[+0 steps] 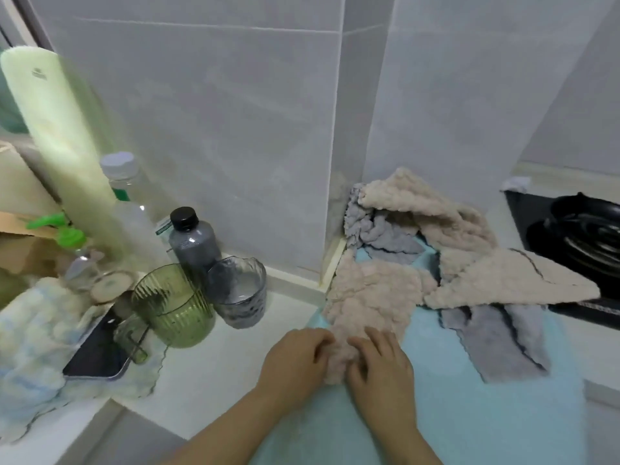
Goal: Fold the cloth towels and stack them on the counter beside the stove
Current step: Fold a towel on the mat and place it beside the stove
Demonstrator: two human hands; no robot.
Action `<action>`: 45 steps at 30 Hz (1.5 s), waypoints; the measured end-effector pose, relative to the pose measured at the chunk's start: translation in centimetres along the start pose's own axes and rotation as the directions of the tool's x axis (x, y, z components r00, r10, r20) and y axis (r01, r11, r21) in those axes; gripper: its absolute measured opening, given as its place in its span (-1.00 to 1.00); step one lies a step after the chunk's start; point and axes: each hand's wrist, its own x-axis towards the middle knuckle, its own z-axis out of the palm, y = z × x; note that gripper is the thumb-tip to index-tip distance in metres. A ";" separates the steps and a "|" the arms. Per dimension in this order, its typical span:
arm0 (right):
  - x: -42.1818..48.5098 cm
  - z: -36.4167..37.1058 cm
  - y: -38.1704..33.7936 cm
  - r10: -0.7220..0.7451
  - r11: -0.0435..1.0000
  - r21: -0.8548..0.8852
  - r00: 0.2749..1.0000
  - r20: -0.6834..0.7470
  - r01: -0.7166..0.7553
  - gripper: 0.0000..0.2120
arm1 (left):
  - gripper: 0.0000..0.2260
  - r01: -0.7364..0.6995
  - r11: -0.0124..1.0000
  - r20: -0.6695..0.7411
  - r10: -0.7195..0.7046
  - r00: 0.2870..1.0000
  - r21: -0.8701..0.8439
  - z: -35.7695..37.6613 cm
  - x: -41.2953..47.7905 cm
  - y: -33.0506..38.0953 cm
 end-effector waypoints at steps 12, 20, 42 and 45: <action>-0.9 1.6 0.4 -0.080 0.997 -0.002 0.952 -0.294 0.083 -0.79 | -0.76 -0.315 0.932 -0.209 0.349 0.913 0.182 1.9 0.7 -2.4; -2.3 2.2 0.4 -0.028 0.999 0.026 0.966 -0.257 0.035 -0.95 | -0.74 -0.374 0.925 -0.161 0.380 0.911 0.068 2.0 -0.1 -2.7; 1.3 0.3 0.6 0.234 0.972 0.086 0.897 -0.376 -0.218 -0.89 | -0.76 -0.354 0.909 -0.327 0.274 0.905 -0.218 2.4 4.7 0.8; 1.9 0.9 2.0 0.224 0.974 0.143 0.857 -0.464 -0.177 -0.90 | -0.72 -0.452 0.830 -0.399 0.312 0.862 -0.327 2.8 5.8 0.4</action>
